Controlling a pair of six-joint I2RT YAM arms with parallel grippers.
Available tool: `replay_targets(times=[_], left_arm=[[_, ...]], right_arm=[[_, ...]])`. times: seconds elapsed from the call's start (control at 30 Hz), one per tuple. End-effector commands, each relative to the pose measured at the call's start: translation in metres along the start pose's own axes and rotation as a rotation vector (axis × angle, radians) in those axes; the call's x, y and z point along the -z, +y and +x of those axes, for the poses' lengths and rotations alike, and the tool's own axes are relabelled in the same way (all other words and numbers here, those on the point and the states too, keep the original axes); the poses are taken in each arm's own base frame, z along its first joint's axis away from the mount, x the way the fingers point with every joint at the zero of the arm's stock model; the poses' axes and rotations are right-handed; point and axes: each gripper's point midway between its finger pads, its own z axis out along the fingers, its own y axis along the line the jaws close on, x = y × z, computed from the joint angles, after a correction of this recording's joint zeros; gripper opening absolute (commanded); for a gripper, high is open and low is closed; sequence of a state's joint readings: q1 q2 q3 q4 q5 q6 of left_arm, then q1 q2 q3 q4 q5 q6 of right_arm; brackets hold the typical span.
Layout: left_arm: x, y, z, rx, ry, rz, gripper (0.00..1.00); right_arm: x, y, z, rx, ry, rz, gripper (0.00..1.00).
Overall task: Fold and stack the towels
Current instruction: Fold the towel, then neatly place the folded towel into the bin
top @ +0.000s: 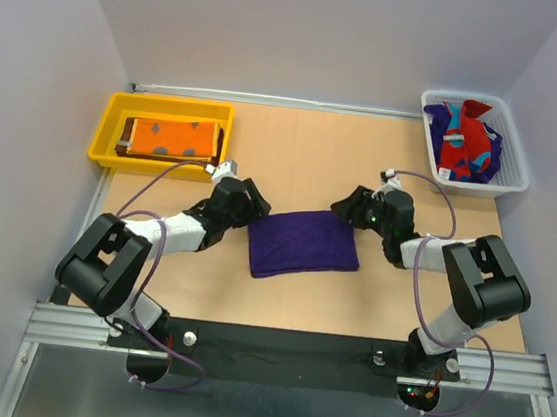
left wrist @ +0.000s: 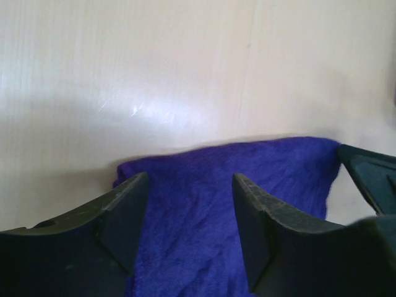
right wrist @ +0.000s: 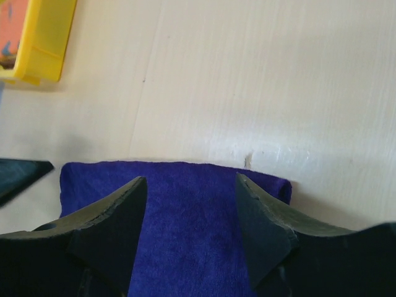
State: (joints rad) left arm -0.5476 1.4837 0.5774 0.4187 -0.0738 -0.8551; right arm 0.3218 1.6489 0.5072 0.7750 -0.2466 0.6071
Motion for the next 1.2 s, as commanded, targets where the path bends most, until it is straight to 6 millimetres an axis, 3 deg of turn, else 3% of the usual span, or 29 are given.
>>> replay_targets(times=[0.0,0.03,0.17,0.27,0.37,0.43,0.5,0.53,0.7,0.8,0.9,1.17], left_arm=[[0.025,-0.030,-0.045,-0.069,-0.088,0.007,0.71],[0.030,-0.041,-0.056,-0.071,-0.107,0.023,0.73],[0.050,-0.046,-0.079,-0.084,-0.133,0.011,0.87],[0.063,-0.034,-0.092,-0.103,-0.135,-0.022,0.94],[0.073,-0.010,-0.099,-0.128,-0.125,-0.083,0.98],[0.082,0.011,-0.102,-0.134,-0.118,-0.122,0.98],[0.092,0.021,-0.103,-0.136,-0.121,-0.132,0.98],[0.095,0.034,-0.104,-0.135,-0.124,-0.156,0.98],[0.107,0.060,-0.103,-0.154,-0.131,-0.189,0.98],[0.107,0.069,-0.099,-0.162,-0.124,-0.202,0.98],[0.107,0.066,-0.099,-0.157,-0.125,-0.182,0.98],[0.104,0.068,-0.095,-0.150,-0.112,-0.186,0.98]], right_arm=[[0.009,0.024,-0.012,0.228,0.111,-0.034,0.65],[0.010,0.032,-0.009,0.254,0.161,-0.032,0.65],[0.018,0.072,0.001,0.426,0.241,-0.093,0.65],[0.020,0.106,0.026,0.547,0.342,-0.155,0.65],[0.028,0.125,0.070,0.653,0.481,-0.196,0.65],[0.032,0.149,0.090,0.735,0.518,-0.239,0.65],[0.027,0.162,0.106,0.782,0.547,-0.251,0.65],[0.031,0.167,0.122,0.846,0.583,-0.263,0.65],[0.026,0.185,0.165,0.978,0.664,-0.285,0.64],[0.022,0.195,0.173,1.025,0.673,-0.282,0.61],[0.020,0.198,0.186,1.073,0.695,-0.277,0.60],[0.013,0.179,0.211,1.161,0.741,-0.193,0.57]])
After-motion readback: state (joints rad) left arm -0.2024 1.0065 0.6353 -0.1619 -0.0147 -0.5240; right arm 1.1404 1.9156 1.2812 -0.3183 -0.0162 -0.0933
